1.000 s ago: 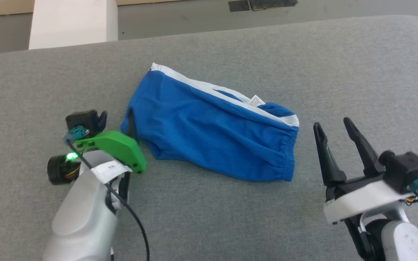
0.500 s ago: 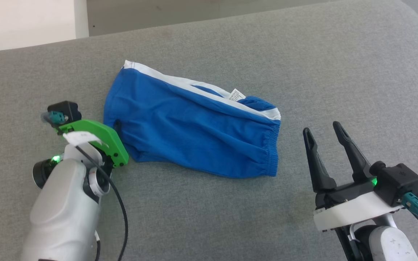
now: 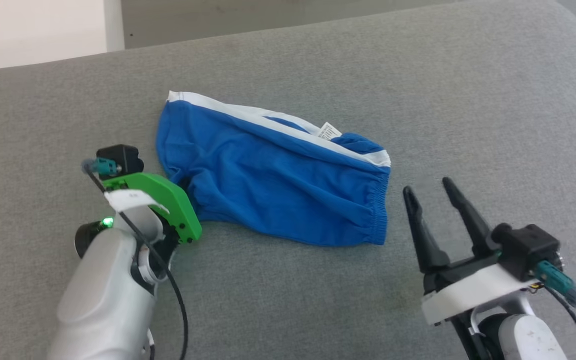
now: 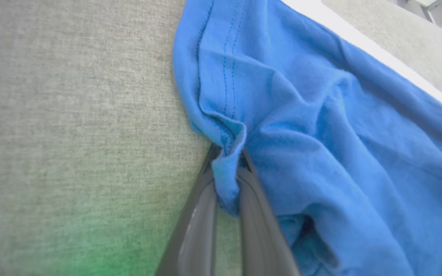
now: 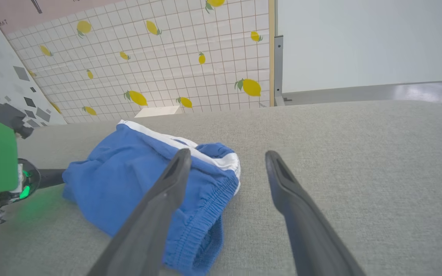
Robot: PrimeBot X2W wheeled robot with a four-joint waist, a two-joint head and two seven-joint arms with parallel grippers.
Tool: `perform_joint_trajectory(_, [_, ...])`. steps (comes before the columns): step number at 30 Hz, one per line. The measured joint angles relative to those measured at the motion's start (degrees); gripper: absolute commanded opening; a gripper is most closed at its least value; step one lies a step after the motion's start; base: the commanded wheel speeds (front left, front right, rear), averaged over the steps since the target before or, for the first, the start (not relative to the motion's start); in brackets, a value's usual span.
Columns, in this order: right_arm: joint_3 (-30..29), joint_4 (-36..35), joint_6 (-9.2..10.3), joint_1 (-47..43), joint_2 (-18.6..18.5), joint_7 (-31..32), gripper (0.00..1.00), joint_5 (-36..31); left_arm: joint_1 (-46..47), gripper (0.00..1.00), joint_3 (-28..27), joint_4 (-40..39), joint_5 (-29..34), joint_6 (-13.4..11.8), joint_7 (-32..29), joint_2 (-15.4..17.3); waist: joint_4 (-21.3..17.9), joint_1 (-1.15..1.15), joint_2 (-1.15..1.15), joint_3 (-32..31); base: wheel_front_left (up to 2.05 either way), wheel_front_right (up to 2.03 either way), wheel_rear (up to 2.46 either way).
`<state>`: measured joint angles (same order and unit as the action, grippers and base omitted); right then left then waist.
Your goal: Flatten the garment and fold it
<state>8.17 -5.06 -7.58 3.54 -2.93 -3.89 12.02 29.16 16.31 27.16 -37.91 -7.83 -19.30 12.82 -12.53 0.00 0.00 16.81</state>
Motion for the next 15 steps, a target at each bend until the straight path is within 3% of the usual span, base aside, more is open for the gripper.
perform_joint_trajectory(6, [0.42,3.47,0.00,-0.02,0.01,9.83,1.00,0.19,-1.83,0.00,-0.41,-1.58,0.91,-0.15,7.10,-0.59,2.09,0.00,0.00,-0.14,0.00,0.00,0.00])
perform_joint_trajectory(15, [0.37,8.58,0.00,4.28,0.07,23.43,1.00,0.89,-1.66,0.00,0.37,-1.60,1.12,0.29,9.38,-1.60,4.54,0.00,0.00,1.13,0.00,0.00,0.00])
